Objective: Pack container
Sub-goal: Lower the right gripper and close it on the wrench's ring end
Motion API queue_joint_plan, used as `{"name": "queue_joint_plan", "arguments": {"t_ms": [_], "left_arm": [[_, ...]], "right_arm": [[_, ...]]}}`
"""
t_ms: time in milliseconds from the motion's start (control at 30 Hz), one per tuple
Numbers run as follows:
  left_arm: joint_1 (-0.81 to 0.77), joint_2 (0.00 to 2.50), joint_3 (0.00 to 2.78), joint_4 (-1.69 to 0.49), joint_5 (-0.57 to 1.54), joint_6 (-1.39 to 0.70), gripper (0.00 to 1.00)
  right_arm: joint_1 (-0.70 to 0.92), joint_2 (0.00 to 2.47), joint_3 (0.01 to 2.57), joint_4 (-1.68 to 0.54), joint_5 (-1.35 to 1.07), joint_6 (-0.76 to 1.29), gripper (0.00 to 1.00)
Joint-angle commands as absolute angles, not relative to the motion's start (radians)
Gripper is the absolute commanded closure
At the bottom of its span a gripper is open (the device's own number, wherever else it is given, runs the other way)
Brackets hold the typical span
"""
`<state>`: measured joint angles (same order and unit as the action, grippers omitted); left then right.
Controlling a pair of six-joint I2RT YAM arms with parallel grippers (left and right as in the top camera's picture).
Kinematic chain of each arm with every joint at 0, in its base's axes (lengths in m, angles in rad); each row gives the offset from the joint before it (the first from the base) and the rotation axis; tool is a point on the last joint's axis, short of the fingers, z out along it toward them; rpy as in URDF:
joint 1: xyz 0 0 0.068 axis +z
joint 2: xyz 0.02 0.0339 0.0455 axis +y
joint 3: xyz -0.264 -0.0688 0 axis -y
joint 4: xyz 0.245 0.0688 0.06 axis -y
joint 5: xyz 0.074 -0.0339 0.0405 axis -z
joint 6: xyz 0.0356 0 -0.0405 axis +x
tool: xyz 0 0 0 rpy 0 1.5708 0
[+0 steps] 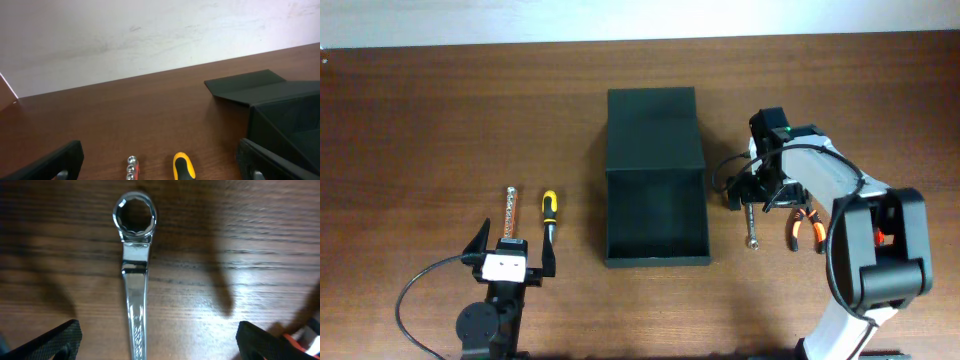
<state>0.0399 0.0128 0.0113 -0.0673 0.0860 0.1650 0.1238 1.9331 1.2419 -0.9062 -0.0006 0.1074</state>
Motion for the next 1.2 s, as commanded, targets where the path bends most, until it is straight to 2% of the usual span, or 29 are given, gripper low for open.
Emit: {"name": "queue_joint_plan", "arguments": {"t_ms": [0, 967, 1167], "left_arm": [[0.044, 0.006, 0.009, -0.073, 0.082, 0.178, 0.01], [0.044, 0.006, 0.009, -0.073, 0.082, 0.178, 0.01], [0.044, 0.006, 0.009, -0.073, 0.082, 0.178, 0.01]], "right_arm": [[0.131, 1.961, 1.255, -0.897, 0.007, 0.110, 0.01], [0.131, 1.970, 1.255, -0.833, 0.012, 0.115, 0.01], [0.131, 1.970, 1.255, -0.835, 0.012, 0.115, 0.30]]}}
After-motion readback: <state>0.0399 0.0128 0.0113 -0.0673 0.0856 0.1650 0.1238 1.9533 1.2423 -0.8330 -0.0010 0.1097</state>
